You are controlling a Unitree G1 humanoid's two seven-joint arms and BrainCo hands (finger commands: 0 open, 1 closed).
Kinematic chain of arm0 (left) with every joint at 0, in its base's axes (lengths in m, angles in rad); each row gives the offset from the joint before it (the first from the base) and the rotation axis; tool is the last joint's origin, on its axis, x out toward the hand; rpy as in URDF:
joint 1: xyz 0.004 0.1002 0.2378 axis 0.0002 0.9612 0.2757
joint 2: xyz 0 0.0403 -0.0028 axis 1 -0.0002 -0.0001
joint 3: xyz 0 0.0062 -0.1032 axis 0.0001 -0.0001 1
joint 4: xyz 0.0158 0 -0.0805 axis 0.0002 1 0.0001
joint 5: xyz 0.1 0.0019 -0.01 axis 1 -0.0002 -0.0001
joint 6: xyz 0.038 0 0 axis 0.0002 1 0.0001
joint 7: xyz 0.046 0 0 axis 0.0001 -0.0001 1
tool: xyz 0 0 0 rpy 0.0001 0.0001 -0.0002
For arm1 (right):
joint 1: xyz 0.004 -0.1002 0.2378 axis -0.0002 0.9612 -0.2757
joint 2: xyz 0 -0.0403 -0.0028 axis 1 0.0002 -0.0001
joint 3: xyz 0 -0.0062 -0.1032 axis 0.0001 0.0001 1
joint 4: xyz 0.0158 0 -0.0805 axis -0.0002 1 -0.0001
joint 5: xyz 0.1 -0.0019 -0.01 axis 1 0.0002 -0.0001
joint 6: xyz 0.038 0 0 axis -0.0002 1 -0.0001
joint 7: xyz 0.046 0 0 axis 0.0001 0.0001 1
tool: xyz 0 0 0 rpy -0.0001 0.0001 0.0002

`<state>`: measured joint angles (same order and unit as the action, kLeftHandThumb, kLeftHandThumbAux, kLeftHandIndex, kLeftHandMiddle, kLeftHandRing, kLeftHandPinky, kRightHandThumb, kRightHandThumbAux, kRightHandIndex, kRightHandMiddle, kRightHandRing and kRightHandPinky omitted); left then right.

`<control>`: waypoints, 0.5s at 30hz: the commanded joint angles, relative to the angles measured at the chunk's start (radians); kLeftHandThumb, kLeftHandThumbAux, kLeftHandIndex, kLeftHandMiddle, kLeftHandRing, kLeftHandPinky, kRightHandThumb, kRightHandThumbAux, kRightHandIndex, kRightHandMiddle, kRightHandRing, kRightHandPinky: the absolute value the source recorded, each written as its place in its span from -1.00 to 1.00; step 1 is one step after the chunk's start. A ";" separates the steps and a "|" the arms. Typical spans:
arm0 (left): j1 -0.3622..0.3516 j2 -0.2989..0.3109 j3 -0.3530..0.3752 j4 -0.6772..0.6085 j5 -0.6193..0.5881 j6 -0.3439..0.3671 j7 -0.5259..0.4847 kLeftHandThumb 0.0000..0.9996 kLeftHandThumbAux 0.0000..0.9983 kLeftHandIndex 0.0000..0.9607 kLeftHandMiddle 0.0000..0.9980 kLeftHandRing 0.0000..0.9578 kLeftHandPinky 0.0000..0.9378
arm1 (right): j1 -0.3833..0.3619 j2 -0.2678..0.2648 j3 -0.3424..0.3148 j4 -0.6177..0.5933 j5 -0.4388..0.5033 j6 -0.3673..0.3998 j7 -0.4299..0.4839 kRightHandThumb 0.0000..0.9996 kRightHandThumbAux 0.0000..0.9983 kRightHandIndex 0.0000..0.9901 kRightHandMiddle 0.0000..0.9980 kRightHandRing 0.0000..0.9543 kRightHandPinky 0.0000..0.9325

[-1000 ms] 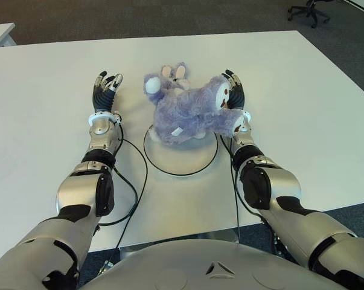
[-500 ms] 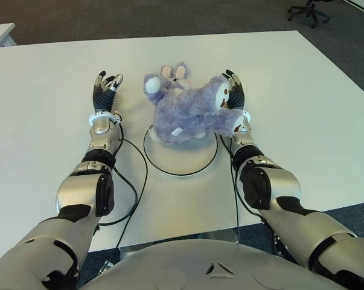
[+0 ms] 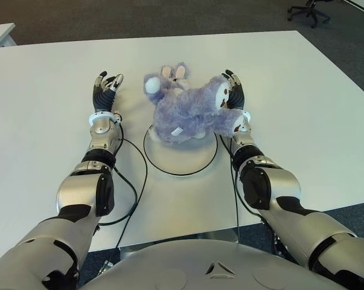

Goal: Put the doll into the plate.

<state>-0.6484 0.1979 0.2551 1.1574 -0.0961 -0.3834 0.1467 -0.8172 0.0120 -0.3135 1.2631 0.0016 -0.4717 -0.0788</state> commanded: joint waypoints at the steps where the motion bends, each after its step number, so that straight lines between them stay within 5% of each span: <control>1: 0.091 -0.044 -0.009 0.065 0.008 0.081 0.012 -1.00 0.09 -0.76 -0.56 -0.61 -0.70 | 0.133 0.016 -0.009 0.080 0.014 0.074 -0.004 -0.89 0.53 -0.73 -0.68 -0.69 -0.67; 15: 0.095 -0.045 -0.008 0.061 0.006 0.076 0.002 -1.00 0.08 -0.76 -0.57 -0.61 -0.68 | 0.132 0.017 -0.009 0.080 0.013 0.072 -0.011 -0.87 0.52 -0.71 -0.65 -0.67 -0.66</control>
<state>-0.6483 0.1978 0.2546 1.1554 -0.0954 -0.3797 0.1472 -0.8172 0.0120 -0.3138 1.2632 0.0019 -0.4717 -0.0793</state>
